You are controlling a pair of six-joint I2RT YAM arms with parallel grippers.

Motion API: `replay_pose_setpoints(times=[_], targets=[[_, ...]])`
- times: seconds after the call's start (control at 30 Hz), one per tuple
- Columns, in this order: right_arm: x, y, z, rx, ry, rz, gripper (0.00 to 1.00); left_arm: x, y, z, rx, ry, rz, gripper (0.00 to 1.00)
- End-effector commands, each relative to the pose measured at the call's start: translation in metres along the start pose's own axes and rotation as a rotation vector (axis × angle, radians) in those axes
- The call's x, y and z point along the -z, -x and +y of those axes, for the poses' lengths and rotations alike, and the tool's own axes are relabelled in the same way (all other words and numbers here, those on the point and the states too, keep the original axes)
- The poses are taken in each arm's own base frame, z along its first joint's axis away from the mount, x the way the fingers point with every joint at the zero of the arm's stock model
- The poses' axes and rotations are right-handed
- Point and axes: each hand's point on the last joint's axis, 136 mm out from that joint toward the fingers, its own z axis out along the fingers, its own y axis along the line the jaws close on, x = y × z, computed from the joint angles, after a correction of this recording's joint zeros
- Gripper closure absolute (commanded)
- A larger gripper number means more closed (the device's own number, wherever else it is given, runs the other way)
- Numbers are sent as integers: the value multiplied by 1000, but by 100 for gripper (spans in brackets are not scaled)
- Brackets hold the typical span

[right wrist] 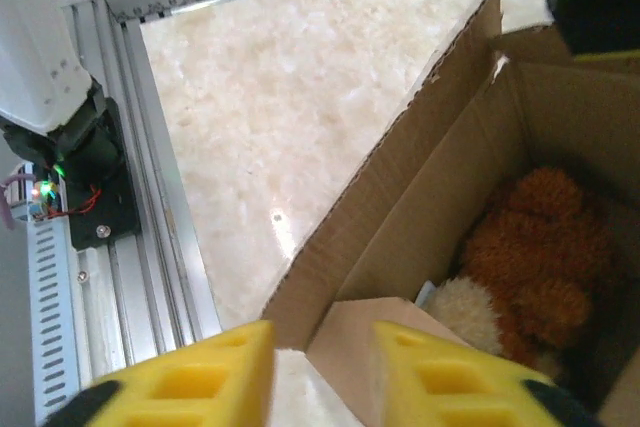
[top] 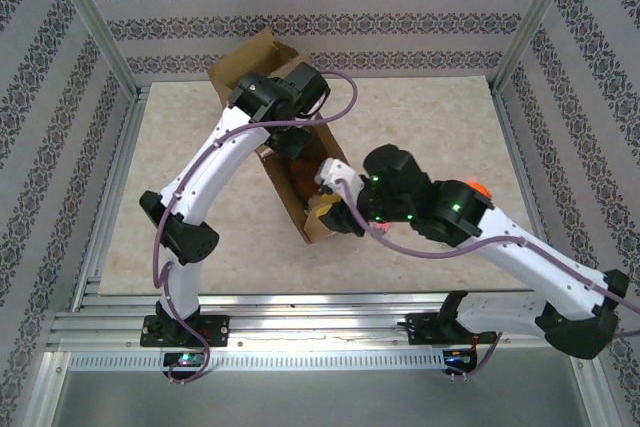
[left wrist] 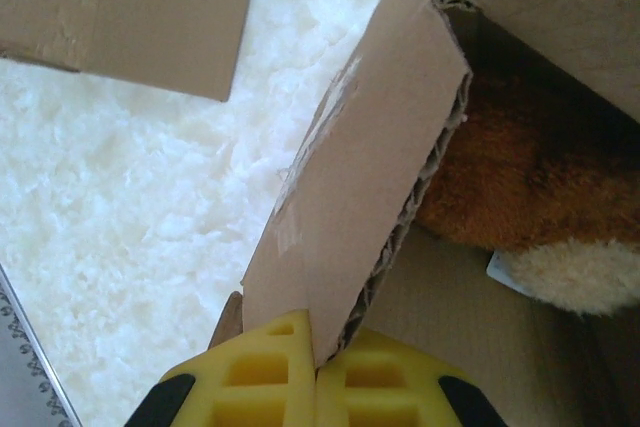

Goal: Unpack the express box

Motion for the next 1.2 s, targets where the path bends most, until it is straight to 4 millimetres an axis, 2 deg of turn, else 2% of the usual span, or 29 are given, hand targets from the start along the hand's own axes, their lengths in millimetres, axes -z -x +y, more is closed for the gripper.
replay_pose_setpoints(times=[0.0, 0.07, 0.1, 0.33, 0.53, 0.73, 0.97, 1.0, 1.03, 1.1, 1.17], targets=[[-12, 4, -12, 136, -91, 22, 82, 12, -13, 5, 57, -36, 6, 100], [-25, 1, -16, 180, -109, 40, 99, 12, -15, 2, 64, -58, -1, 100], [-31, -1, -20, 200, -127, 49, 100, 11, -15, 1, 67, -67, -5, 100], [-71, -16, -52, 333, -258, 147, 100, 10, -18, -5, 84, -111, -25, 100], [-101, -37, -68, 395, -307, 242, 100, 13, -17, -7, 85, -147, -44, 100], [-119, -58, -80, 420, -335, 318, 100, 16, -15, -8, 75, -166, -57, 100], [-131, -74, -95, 342, -348, 390, 100, 18, -14, -10, 66, -187, -70, 100], [-134, -76, -96, 326, -350, 401, 97, 18, -15, -11, 64, -189, -71, 100], [-136, -80, -99, 309, -354, 414, 87, 18, -15, -10, 64, -189, -74, 100], [-141, -86, -102, 275, -357, 437, 73, 19, -15, -11, 62, -194, -78, 100], [-147, -93, -105, 246, -361, 452, 63, 19, -15, -12, 59, -200, -79, 100]])
